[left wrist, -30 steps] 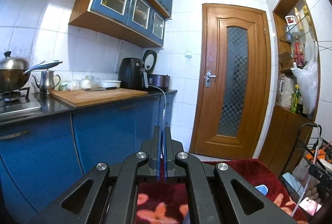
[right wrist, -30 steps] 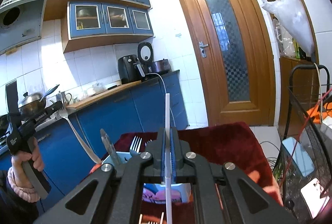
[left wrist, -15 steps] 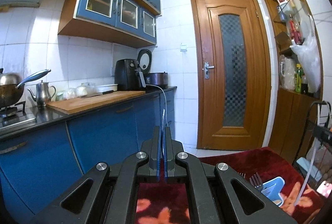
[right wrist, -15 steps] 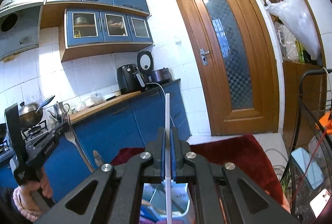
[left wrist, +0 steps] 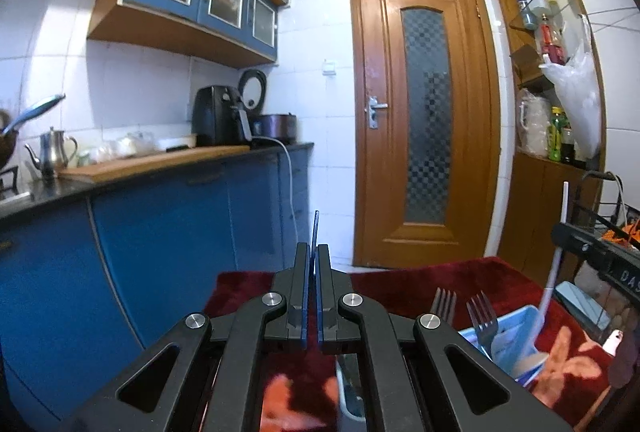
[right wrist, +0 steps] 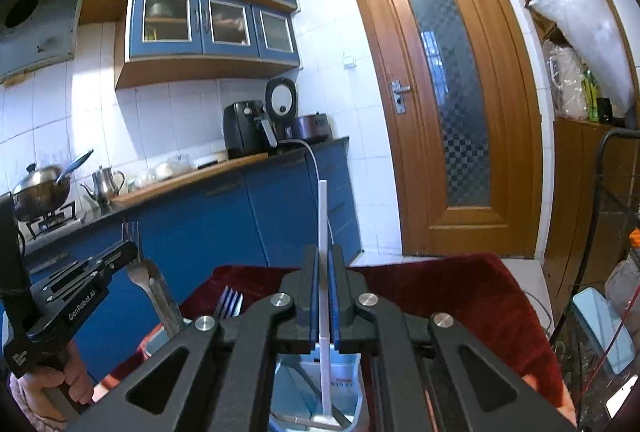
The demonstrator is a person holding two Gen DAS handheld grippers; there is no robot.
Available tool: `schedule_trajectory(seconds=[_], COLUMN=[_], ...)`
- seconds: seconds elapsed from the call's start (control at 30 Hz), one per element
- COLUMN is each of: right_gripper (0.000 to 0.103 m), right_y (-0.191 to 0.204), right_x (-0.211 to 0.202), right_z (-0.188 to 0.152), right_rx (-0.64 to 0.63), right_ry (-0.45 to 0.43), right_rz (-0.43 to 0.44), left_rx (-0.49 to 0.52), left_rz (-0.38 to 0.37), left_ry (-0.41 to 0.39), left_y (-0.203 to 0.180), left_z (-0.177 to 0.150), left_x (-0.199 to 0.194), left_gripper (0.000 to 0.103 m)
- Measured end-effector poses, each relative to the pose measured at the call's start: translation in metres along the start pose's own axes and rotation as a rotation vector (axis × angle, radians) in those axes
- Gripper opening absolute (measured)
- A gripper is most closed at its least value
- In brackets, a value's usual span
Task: Organize utensils
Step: 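Lower both held utensils into the 'Box' holder and open both tools, then grasp a wooden chopstick with the left tool while the right tool approaches the white fork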
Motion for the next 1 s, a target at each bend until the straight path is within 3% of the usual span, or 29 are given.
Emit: schedule_trajectory(seconds=[0.47, 0.67, 1.0], right_gripper=[0.007, 0.03, 0.03], right_y=[-0.004, -0.002, 0.0], right_x=[0.006, 0.0, -0.028], right_z=[-0.017, -0.016, -0.012], right_rx=[-0.002, 0.01, 0.028], right_ry=[0.076, 0.074, 0.059], right_rz=[0.026, 0.043, 0.034], left_rx=[-0.092, -0.112, -0.149], left_rz=[-0.131, -0.144, -0.181], left_ry=[0.099, 0.102, 0.138], left_y=[0.0, -0.001, 0.002], left_z=[-0.025, -0.025, -0.025], left_x=[0.009, 0.002, -0.022], left_gripper=[0.009, 0.02, 0.021])
Point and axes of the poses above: each gripper's, at about its wrist camera, not at the fingertips, and x roughly the way its jaws point, y to its left, z to its top, the point moved 2 cm from there along x, roughly the way its jaws point, and after that the axes turned 3 degrees about x, right-handed, at the moved point
